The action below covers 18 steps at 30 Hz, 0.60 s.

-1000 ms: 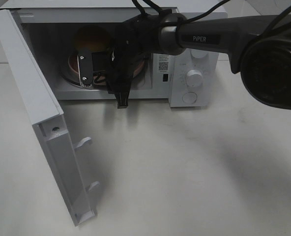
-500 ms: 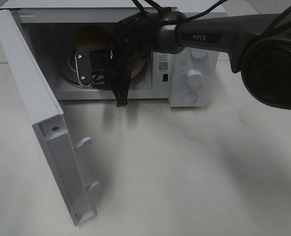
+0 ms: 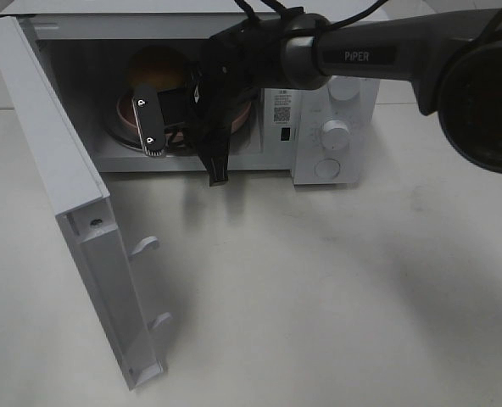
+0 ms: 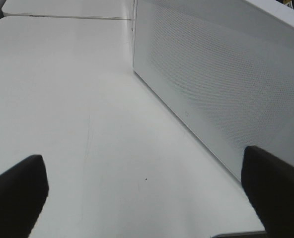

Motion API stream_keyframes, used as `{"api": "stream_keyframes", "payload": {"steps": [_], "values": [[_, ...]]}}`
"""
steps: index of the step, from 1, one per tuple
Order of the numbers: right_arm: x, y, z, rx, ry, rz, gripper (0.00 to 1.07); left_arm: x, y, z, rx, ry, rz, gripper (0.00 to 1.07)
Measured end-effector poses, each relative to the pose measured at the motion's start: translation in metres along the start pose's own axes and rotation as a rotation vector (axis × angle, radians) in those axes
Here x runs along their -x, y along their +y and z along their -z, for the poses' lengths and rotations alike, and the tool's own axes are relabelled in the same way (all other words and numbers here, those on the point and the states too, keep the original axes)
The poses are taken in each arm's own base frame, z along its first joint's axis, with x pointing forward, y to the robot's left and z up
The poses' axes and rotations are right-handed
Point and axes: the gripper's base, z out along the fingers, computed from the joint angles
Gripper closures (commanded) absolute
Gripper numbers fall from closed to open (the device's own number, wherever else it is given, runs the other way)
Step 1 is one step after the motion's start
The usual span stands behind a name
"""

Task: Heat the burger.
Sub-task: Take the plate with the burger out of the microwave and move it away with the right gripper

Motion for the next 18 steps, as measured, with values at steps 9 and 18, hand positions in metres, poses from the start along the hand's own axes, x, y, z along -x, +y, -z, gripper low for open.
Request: {"api": "stream_keyframes", "payload": {"steps": [9,18], "values": [[-0.004,0.013,0.012,-0.005,-0.013,0.047,1.07,0.0,0.0,0.0,0.0,0.0,0.0,0.09],[-0.007,0.023,0.027,-0.01,-0.024,0.119,1.07,0.0,0.0,0.0,0.0,0.0,0.0,0.09]]}}
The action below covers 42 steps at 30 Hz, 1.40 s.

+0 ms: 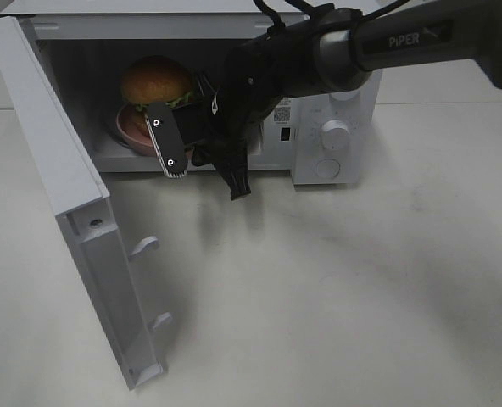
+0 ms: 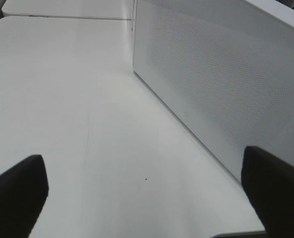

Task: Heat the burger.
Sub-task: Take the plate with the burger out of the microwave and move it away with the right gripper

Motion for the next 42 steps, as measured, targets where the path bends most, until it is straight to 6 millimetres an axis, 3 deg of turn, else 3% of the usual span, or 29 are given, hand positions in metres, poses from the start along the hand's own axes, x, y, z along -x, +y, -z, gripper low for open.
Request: {"api": "stream_keyframes", "payload": {"steps": [26,42], "values": [[-0.006,0.015,0.062,-0.033,-0.014,0.14,1.07,0.0,0.0,0.0,0.0,0.0,0.0,0.09],[-0.008,0.045,0.112,-0.043,-0.036,0.144,1.07,0.0,0.0,0.0,0.0,0.0,0.0,0.09]]}}
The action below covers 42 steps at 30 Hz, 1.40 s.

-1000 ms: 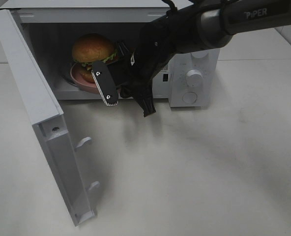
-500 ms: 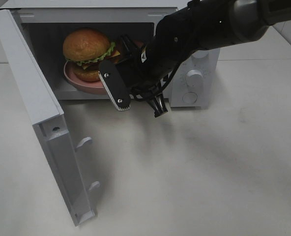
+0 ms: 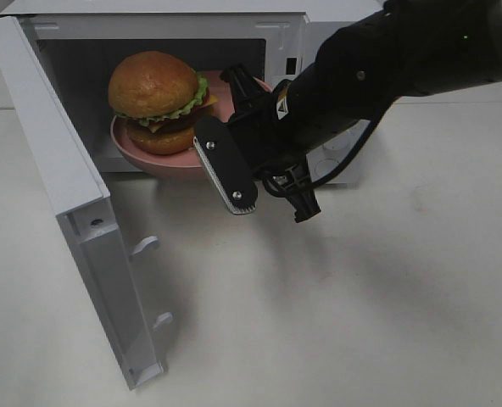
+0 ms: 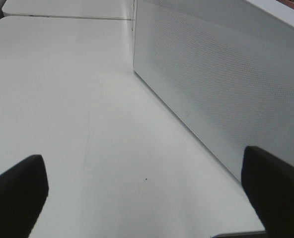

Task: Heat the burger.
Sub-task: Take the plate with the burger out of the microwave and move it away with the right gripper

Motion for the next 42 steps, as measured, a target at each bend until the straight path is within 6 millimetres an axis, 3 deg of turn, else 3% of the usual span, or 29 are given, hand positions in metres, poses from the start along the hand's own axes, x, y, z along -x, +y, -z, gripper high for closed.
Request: {"api": "stream_keyframes", "payload": {"steps": [20,42], "values": [[-0.003,0.04,0.066,-0.01,-0.008,-0.064,1.07,0.0,0.0,0.0,0.0,0.0,0.0,0.09],[-0.008,0.092,0.153,-0.01,0.002,-0.101,1.07,0.0,0.0,0.0,0.0,0.0,0.0,0.09]]}}
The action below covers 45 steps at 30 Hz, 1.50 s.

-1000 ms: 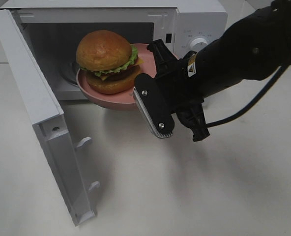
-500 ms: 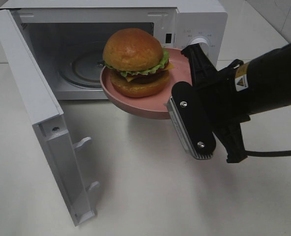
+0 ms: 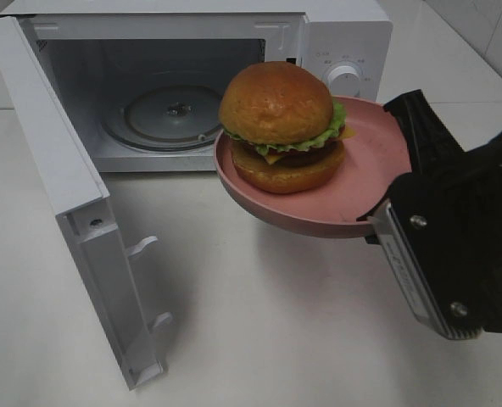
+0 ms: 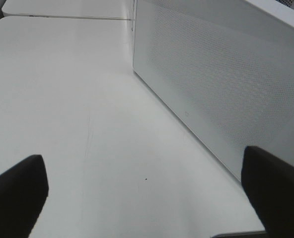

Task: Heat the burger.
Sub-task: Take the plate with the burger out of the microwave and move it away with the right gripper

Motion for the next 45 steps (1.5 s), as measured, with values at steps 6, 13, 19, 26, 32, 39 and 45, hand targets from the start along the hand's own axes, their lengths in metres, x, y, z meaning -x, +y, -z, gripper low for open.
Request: {"api": "stream_keyframes", "payload": {"steps": [6,13,19,26,32,39,45], "values": [[-0.003,0.017,0.024,0.01,0.005,-0.008,1.07,0.0,0.0,0.0,0.0,0.0,0.0,0.09],[-0.005,0.026,0.042,-0.02,0.006,-0.064,1.07,0.0,0.0,0.0,0.0,0.0,0.0,0.09],[-0.01,0.033,0.053,-0.032,0.041,-0.094,1.07,0.0,0.0,0.0,0.0,0.0,0.0,0.09],[-0.017,0.038,0.061,-0.028,0.116,-0.181,1.07,0.0,0.0,0.0,0.0,0.0,0.0,0.09],[-0.023,0.038,0.062,-0.029,0.183,-0.24,1.07,0.0,0.0,0.0,0.0,0.0,0.0,0.09],[-0.034,0.036,0.065,-0.093,0.291,-0.384,1.07,0.0,0.0,0.0,0.0,0.0,0.0,0.09],[-0.04,0.036,0.067,-0.116,0.362,-0.458,1.07,0.0,0.0,0.0,0.0,0.0,0.0,0.09]]}}
